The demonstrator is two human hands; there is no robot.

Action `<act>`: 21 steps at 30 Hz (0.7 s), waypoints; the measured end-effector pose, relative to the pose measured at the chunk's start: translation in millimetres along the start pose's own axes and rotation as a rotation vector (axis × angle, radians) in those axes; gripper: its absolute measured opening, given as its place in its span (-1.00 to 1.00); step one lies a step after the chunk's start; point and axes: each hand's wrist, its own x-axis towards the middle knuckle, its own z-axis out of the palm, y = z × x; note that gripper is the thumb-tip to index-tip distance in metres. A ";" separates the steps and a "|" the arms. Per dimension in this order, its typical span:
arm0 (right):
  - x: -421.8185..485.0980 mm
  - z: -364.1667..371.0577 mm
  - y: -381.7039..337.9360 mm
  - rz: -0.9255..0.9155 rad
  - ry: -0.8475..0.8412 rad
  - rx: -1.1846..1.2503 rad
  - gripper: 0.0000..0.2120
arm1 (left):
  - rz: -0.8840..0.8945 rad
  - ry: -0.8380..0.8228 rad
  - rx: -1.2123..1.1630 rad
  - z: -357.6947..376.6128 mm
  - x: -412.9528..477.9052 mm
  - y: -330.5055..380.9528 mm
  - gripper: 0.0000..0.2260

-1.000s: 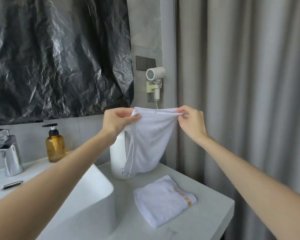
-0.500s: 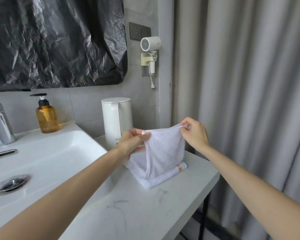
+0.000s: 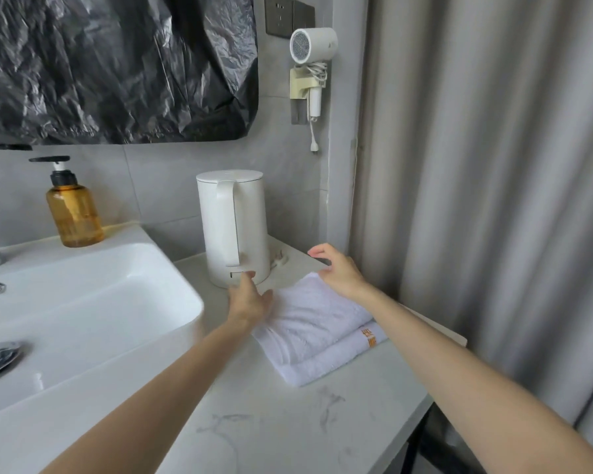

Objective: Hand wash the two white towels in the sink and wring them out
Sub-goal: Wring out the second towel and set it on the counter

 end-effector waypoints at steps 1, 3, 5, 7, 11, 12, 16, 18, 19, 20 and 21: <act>-0.4 -0.5 3.7 0.000 0.010 -0.058 -0.62 | 0.065 -0.012 0.110 2.3 -6.6 0.4 -0.53; -6.5 -3.8 8.6 0.057 0.007 -0.254 -0.68 | 0.216 -0.028 0.290 5.5 -26.4 2.8 -0.57; -17.8 -7.8 13.3 0.196 -0.077 -0.441 -0.63 | 0.313 -0.074 0.430 7.9 -50.1 5.1 -0.54; -28.9 -9.4 19.3 0.302 -0.164 -0.524 -0.57 | 0.352 -0.094 0.586 7.7 -66.9 4.4 -0.44; -44.1 -1.2 26.8 0.280 -0.060 -0.437 -0.61 | 0.381 -0.201 0.627 -6.6 -74.0 -3.8 -0.33; -45.4 0.1 24.6 0.261 -0.023 -0.430 -0.64 | 0.398 -0.247 0.651 -9.7 -74.1 -5.0 -0.35; -46.2 -3.4 2.3 0.175 0.079 -0.500 -0.69 | 0.533 -0.249 0.842 -14.4 -77.0 -1.8 -0.62; -46.1 -9.1 -7.3 0.156 0.129 -0.500 -0.71 | 0.564 -0.188 0.802 -16.6 -79.1 0.0 -0.67; -47.3 -12.2 -10.6 0.152 0.150 -0.490 -0.72 | 0.584 -0.159 0.774 -17.8 -80.9 0.2 -0.68; -48.8 -15.3 -12.1 0.152 0.164 -0.480 -0.73 | 0.610 -0.134 0.758 -18.9 -84.3 1.4 -0.69; -51.4 -17.8 -12.2 0.147 0.177 -0.471 -0.74 | 0.643 -0.110 0.760 -19.7 -89.2 2.3 -0.72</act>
